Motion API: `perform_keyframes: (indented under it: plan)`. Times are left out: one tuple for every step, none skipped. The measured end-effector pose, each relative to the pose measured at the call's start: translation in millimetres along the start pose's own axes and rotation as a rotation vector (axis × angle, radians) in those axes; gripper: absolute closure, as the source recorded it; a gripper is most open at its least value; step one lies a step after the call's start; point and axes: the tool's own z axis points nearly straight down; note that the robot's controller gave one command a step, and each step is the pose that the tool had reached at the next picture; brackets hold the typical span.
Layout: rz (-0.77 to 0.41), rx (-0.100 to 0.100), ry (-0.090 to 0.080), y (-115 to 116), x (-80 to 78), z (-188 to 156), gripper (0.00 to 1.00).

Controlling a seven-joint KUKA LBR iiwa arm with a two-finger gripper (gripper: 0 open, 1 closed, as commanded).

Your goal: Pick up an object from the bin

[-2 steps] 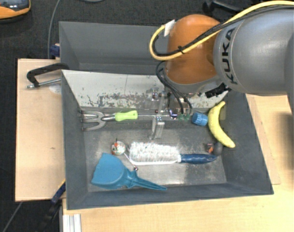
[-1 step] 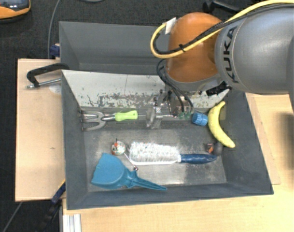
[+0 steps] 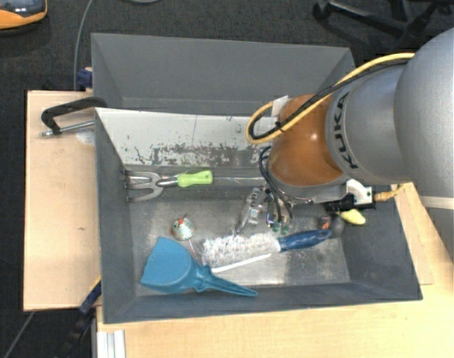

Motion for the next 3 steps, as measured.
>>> perform_keyframes:
  plan:
    - [-0.012, -0.006, -0.011, 9, 8.7, -87, 1.00]
    - [-0.011, -0.003, -0.003, 8, 9.9, -83, 0.00]
    - [-0.135, 0.000, 0.006, -30, 41.4, 0, 0.00]
